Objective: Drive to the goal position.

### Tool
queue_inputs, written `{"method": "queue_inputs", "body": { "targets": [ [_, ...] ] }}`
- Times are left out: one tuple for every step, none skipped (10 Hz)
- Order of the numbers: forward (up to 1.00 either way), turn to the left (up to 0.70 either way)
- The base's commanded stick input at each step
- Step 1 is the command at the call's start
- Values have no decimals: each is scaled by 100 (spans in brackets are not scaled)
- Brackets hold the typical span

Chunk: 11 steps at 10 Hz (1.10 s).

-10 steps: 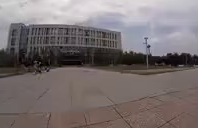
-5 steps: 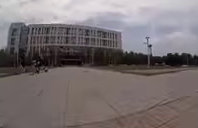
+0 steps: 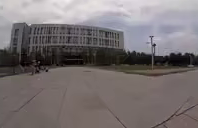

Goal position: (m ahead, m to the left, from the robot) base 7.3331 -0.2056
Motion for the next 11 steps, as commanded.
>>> {"method": "queue_inputs", "body": {
  "targets": [
    [70, 28],
    [70, 10],
    [70, 0],
    [70, 0],
    [70, 0],
    [70, 0],
    [70, 0],
    [70, 0],
    [70, 0],
    [70, 0],
    [70, 17]
  ]
}}
